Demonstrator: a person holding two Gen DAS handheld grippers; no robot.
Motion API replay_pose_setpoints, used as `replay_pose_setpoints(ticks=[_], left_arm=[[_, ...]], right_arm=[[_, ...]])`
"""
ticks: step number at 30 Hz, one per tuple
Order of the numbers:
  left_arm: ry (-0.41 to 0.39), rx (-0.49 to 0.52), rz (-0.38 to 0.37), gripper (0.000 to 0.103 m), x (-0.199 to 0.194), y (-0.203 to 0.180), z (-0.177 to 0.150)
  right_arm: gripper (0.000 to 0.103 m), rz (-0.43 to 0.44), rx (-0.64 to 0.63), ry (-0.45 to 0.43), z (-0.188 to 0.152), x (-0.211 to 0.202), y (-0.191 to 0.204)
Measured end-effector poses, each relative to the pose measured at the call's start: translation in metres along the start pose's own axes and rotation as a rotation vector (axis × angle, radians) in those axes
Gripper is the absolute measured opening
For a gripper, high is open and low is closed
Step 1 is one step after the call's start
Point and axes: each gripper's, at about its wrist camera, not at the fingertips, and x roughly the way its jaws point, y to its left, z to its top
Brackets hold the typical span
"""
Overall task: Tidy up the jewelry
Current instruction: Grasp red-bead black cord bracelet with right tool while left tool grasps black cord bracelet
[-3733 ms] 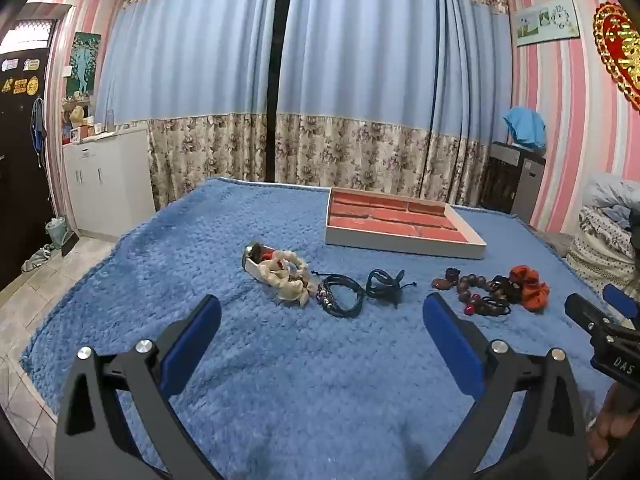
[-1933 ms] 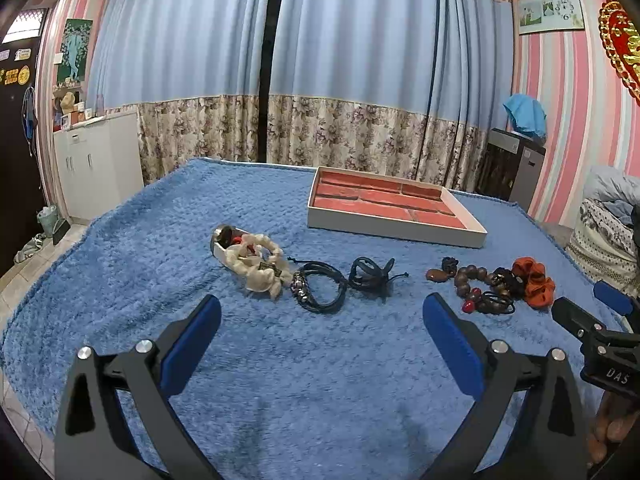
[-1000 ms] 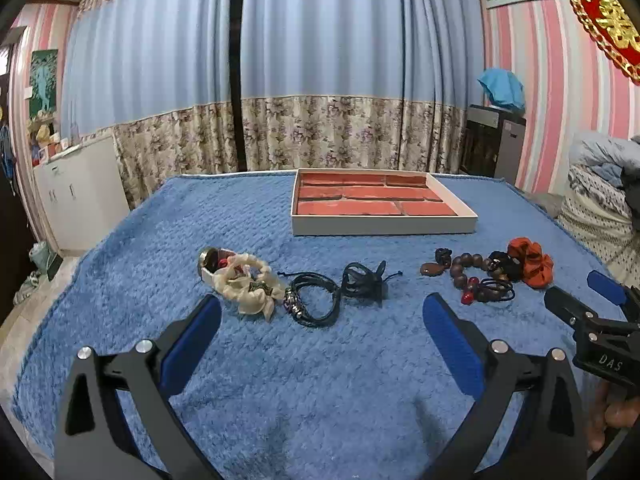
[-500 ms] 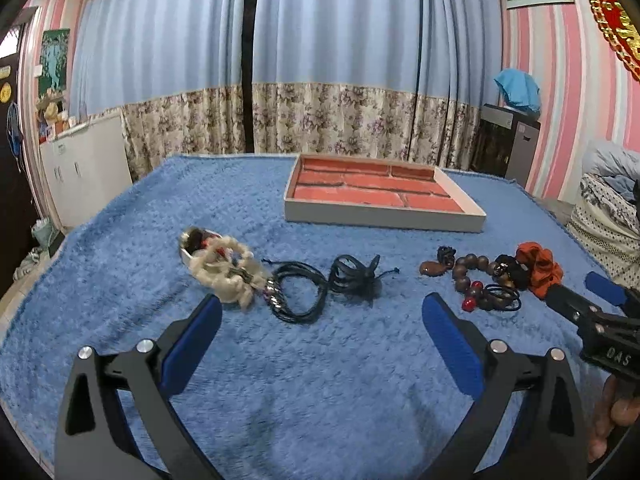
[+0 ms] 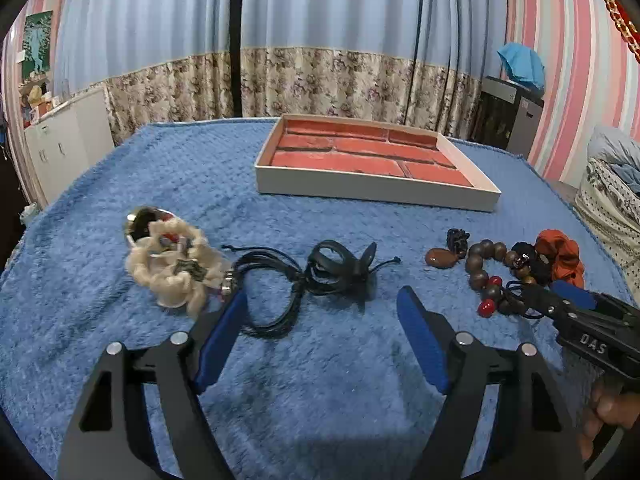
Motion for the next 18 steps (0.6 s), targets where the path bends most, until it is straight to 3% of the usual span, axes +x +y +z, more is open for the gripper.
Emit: replay_pose_setpoints(ticks=[2, 7, 9, 10, 18], left_arm=[[0.005, 0.0, -0.004, 0.076, 0.004, 0.0, 0.002], [0.025, 0.001, -0.005, 0.076, 0.013, 0.001, 0.005], [0.03, 0.0, -0.004, 0.076, 0.015, 0.001, 0.006], [0.032, 0.001, -0.004, 0.076, 0.016, 0.001, 0.007], [0.027, 0.01, 0.001, 0.076, 0.015, -0.001, 0.008]], right_arm=[[0.039, 0.0, 0.001, 0.028, 0.0, 0.006, -0.001], [0.032, 0.008, 0.002, 0.027, -0.001, 0.006, -0.002], [0.019, 0.004, -0.002, 0.008, -0.001, 0.003, -0.002], [0.005, 0.004, -0.009, 0.005, 0.0, 0.001, -0.002], [0.004, 0.015, -0.015, 0.007, -0.001, -0.001, -0.004]])
